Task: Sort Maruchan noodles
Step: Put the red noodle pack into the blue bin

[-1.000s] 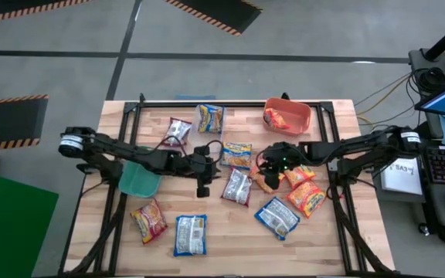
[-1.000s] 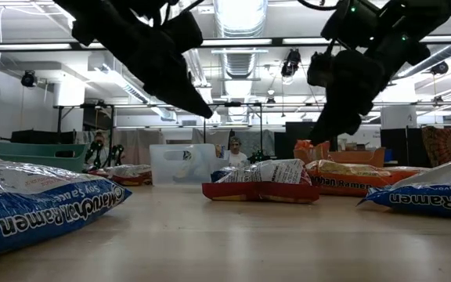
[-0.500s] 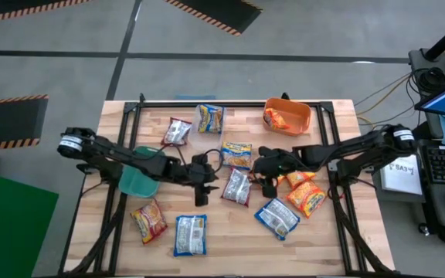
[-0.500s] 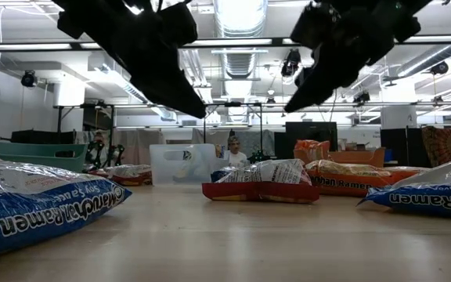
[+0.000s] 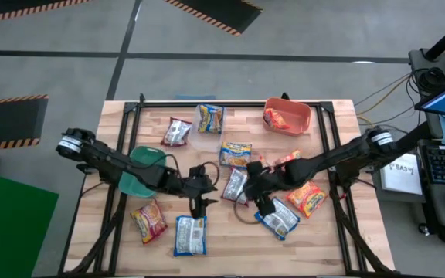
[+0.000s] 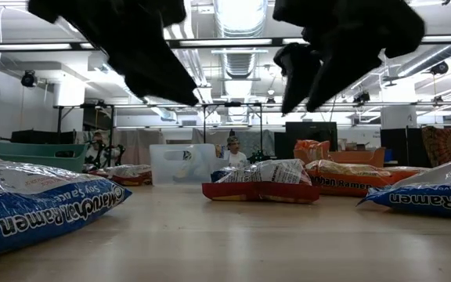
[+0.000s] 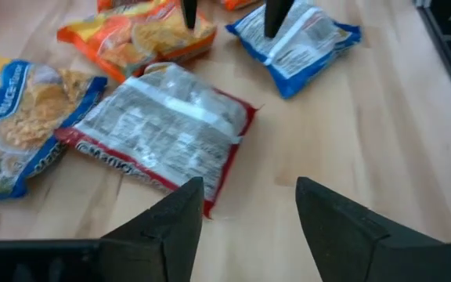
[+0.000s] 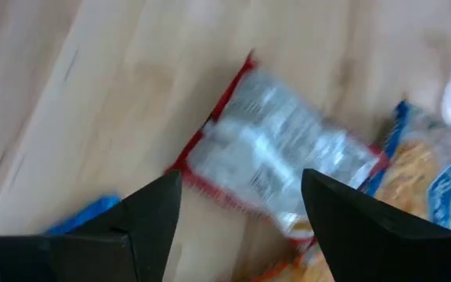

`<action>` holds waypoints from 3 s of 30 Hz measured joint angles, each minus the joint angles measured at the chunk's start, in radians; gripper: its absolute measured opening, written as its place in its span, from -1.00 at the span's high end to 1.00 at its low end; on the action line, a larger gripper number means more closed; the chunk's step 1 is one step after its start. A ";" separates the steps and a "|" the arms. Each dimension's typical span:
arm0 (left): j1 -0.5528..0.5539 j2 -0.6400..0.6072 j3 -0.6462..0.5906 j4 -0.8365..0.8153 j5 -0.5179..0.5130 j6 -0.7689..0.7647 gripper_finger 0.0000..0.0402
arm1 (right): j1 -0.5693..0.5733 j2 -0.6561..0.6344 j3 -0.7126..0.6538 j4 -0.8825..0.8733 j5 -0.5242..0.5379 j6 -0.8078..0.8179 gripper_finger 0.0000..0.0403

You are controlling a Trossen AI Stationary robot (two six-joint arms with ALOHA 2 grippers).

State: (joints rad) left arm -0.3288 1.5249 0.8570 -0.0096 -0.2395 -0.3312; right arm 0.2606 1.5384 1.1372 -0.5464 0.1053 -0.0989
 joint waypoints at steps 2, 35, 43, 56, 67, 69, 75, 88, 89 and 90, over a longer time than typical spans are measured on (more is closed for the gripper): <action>-0.044 0.000 0.000 0.014 -0.050 -0.008 0.11 | 0.015 0.045 0.054 -0.087 0.000 0.000 -0.22; -0.270 -0.005 0.000 0.101 -0.383 -0.071 0.16 | 0.012 0.182 -0.036 0.149 0.148 -0.095 -0.13; -0.270 -0.005 0.000 0.142 -0.455 -0.018 0.16 | -0.019 0.182 -0.170 0.378 0.101 -0.035 -0.03; -0.235 -0.022 0.000 0.274 -0.494 0.191 0.16 | -0.039 0.168 -0.161 0.404 0.057 -0.025 0.93; -0.202 -0.022 0.000 0.279 -0.515 0.277 -0.01 | -0.222 0.019 -0.174 0.405 -0.321 0.194 0.96; -0.193 -0.022 0.000 0.278 -0.527 0.299 -0.09 | -0.270 0.000 -0.181 0.429 -0.383 0.262 0.96; -0.152 -0.002 -0.002 0.277 -0.529 0.389 -0.26 | -0.391 -0.015 -0.250 0.652 -0.622 0.502 0.96; 0.022 0.027 -0.022 0.280 -0.276 0.391 -0.28 | -0.430 0.002 -0.340 0.904 -0.734 0.649 0.96; 0.034 0.027 -0.022 0.280 -0.245 0.390 -0.28 | -0.431 0.002 -0.340 0.904 -0.734 0.647 0.96; 0.045 0.030 -0.023 0.284 -0.219 0.390 -0.28 | -0.431 0.002 -0.340 0.904 -0.735 0.643 0.96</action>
State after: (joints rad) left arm -0.2835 1.5551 0.8345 0.2741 -0.4584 0.0587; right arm -0.1707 1.5402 0.7975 0.3580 -0.6292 0.5444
